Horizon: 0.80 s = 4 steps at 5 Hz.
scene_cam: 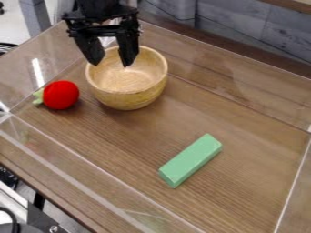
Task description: Move the red fruit to the left
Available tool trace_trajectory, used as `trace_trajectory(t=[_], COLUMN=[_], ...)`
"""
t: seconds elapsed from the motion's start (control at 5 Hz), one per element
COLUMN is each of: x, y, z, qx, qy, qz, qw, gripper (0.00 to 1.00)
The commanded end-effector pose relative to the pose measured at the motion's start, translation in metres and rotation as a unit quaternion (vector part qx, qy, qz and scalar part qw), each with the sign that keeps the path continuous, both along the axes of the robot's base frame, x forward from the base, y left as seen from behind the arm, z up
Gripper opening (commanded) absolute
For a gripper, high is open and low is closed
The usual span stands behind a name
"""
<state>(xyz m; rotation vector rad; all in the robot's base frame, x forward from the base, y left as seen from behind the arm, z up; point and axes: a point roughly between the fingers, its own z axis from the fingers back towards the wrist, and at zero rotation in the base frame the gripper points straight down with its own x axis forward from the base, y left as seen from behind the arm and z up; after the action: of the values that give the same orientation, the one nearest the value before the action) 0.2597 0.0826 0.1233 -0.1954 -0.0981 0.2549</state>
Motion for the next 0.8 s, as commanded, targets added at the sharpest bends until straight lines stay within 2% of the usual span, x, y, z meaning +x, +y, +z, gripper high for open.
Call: trace_trajectory(t=[0.0,0.2,0.4,0.6], x=[0.003,0.004,0.006,0.007], y=[-0.001,0.0,-0.022,-0.061], z=[0.013,0.013,0.011,0.01], qx=[0.02,0.026,0.031,0.047], qy=[-0.031,-0.038,-0.033,-0.029], qz=[0.0,0.004,-0.024,-0.063], qw=[0.9993,0.9989,0.9987,0.9965], gripper=[1.0,1.0,1.0,1.0])
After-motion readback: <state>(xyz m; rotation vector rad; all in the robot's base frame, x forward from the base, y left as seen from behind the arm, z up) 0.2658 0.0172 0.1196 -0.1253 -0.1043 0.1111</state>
